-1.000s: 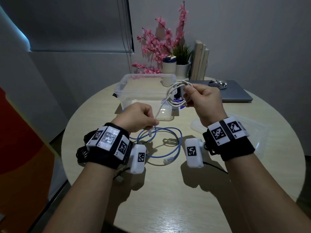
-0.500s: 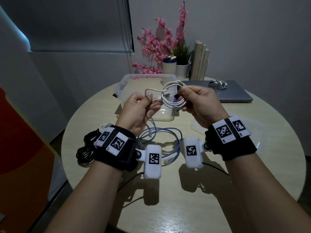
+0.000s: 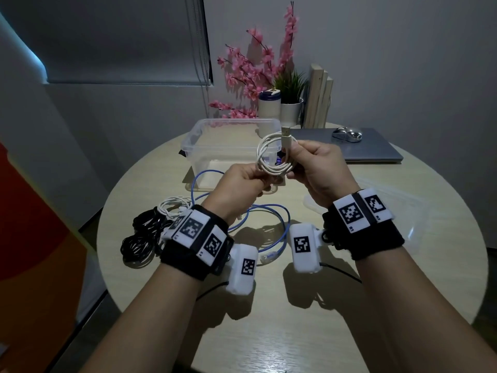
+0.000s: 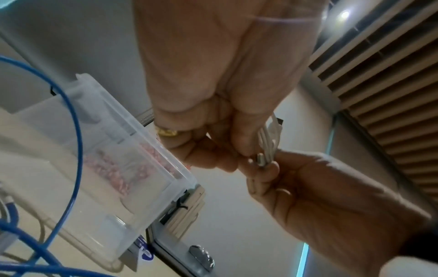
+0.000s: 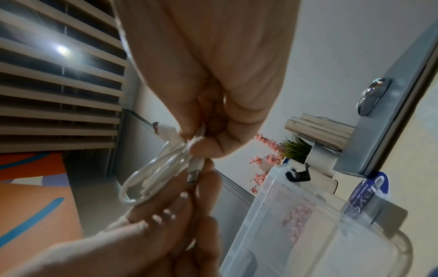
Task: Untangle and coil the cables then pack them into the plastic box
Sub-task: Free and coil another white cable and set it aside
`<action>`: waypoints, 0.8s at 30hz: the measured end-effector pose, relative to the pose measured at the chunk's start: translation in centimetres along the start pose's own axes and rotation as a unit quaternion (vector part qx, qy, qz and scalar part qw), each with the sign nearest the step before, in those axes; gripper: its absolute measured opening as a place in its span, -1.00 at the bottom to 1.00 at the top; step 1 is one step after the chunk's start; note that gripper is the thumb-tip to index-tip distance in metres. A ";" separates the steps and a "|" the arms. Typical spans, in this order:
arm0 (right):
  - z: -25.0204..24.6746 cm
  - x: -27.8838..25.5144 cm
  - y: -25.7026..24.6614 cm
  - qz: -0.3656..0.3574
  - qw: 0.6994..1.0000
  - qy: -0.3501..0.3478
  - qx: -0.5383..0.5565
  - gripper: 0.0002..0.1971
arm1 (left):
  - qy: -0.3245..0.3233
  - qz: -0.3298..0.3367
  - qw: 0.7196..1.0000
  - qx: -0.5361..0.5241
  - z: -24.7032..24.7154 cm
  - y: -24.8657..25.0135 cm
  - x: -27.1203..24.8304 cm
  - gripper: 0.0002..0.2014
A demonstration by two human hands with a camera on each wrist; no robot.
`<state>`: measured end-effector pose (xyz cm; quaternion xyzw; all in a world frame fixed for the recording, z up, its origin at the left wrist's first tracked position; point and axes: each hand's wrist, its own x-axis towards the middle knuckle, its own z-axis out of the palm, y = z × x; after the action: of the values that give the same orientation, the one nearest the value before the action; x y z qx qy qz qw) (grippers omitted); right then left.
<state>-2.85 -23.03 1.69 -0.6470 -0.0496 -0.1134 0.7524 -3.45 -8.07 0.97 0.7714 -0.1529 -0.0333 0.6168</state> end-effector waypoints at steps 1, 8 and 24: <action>0.0 0.0 0.0 -0.003 1.000 -0.001 -0.008 -0.75 | -0.014 -0.010 1.000 0.021 -0.1 0.0 -0.1 -0.62; -0.1 -0.3 0.5 0.019 0.999 -0.025 -0.038 -0.82 | -0.020 -0.036 0.996 -0.083 -2.7 0.8 0.6 -0.65; 1.4 -1.2 -0.4 -0.012 0.996 -0.085 0.003 -0.77 | 0.074 -0.027 0.997 -0.011 0.3 -0.1 0.9 -0.65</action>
<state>-4.02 -21.62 2.05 -0.6515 -0.1219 -0.0670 0.7458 -2.62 -8.54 0.91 0.7690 -0.0858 0.0061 0.6334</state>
